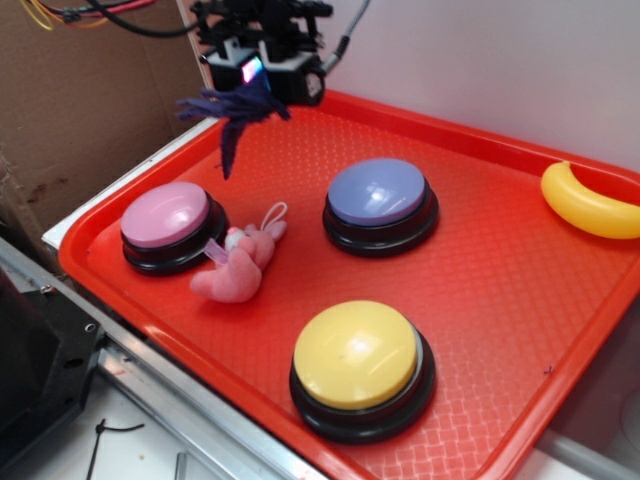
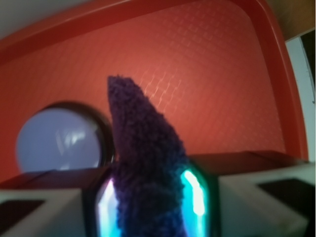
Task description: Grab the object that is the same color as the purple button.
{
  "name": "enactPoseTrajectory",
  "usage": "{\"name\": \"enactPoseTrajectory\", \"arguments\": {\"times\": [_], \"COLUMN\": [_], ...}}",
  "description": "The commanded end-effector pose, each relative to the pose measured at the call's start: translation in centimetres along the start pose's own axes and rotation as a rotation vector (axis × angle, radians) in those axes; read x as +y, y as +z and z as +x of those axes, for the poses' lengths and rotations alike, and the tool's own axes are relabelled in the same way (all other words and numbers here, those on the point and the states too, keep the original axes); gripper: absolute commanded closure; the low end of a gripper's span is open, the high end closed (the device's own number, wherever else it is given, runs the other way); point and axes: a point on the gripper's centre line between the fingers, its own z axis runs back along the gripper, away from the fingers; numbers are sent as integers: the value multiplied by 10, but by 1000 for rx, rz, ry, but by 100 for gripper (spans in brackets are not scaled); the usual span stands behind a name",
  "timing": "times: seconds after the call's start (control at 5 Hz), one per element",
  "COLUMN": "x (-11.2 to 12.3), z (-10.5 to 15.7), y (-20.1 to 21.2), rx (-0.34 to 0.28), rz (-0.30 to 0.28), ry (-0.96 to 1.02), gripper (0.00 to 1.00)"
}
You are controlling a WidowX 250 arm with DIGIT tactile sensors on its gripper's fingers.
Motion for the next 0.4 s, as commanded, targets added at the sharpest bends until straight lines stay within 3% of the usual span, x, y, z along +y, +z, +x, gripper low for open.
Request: {"name": "enactPoseTrajectory", "arguments": {"times": [0.0, 0.2], "x": [4, 2], "z": [-13, -10], "y": [46, 44], "rx": [-119, -112], "rz": [-96, -71], "ry": [-56, -98], "gripper": [100, 100]}}
